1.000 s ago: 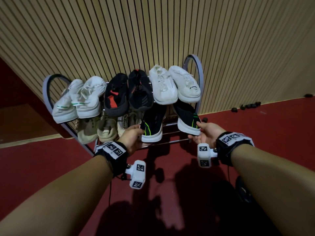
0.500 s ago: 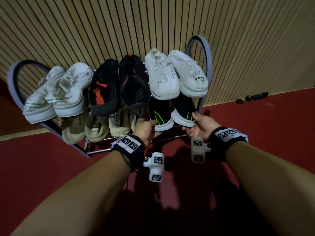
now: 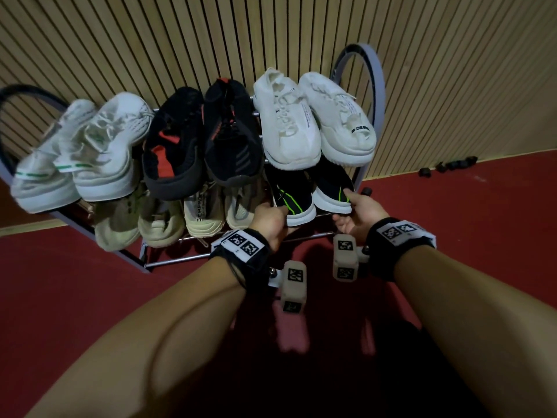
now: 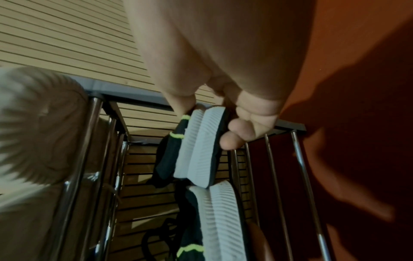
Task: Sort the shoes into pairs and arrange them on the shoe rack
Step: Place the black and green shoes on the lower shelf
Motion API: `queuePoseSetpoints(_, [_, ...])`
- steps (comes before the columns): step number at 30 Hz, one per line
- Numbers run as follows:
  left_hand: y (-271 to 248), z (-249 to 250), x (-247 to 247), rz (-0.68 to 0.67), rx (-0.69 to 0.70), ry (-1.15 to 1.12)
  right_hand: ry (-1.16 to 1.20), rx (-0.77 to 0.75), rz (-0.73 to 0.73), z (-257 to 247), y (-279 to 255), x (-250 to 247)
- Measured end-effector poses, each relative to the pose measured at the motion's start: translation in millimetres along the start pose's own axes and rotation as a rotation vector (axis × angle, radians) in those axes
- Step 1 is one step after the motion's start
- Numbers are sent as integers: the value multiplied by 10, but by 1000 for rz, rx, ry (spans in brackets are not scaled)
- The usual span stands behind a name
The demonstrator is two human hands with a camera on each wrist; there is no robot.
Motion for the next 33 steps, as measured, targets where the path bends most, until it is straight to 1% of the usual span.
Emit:
queuePoseSetpoints(2, [11,-36,-36,67,20,22,-61,-5,43,37,-13,-68])
queuePoseSetpoints(4, [102,-83,-97,148,68,65,-143,-14,91,68,-35,-130])
queuePoseSetpoints(6, [206,-146,-126,201,93,70,-193,-38,118,59,-48,-153])
queuePoseSetpoints(9, [151,-110,-74,230,114,41,-221,-75,141,24,-63,-137])
queuePoseSetpoints(11, [150,-103,-76,245,141,18,-203,-94,208,39,-82,-162])
queuePoseSetpoints(13, [227,-145,-123,270,164,-7,-247,-158,272,32,-88,-173])
queuePoseSetpoints(15, [346,-215,-167,288,146,-19,-284,-211,311,7,-84,-172])
queuePoseSetpoints(17, [411,-253,-184,285,123,8,-312,-227,315,-25,-74,-159])
queuePoseSetpoints(19, [587,-340,-240,279,119,59,-323,-243,315,-46,-89,-139])
queuePoseSetpoints(20, [569,-339,-244,276,108,94,-323,-245,327,-42,-90,-146])
queuePoseSetpoints(22, [354,-263,-179,238,70,123,-313,-223,338,-2,-66,-168])
queuePoseSetpoints(23, [232,-245,-124,198,26,119,-295,-210,339,11,-66,-172])
queuePoseSetpoints(25, [67,-250,-39,125,-56,87,-275,-199,335,12,-64,-181])
queuePoseSetpoints(26, [44,-255,-23,106,-65,59,-275,-201,323,0,-67,-178])
queuePoseSetpoints(29, [88,-242,-22,107,-6,-22,-275,-205,302,-8,-73,-188])
queuePoseSetpoints(33, [101,-249,-5,124,48,-59,-234,-192,272,21,-67,-165])
Point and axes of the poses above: each hand's wrist, its own y-axis towards the middle knuckle, its own x-axis out of the palm, z = x × y, the point moved 8 cm from there along y, towards the middle knuckle, and after that the axes turned 14 degrees about -y, right-handed, at the moved point
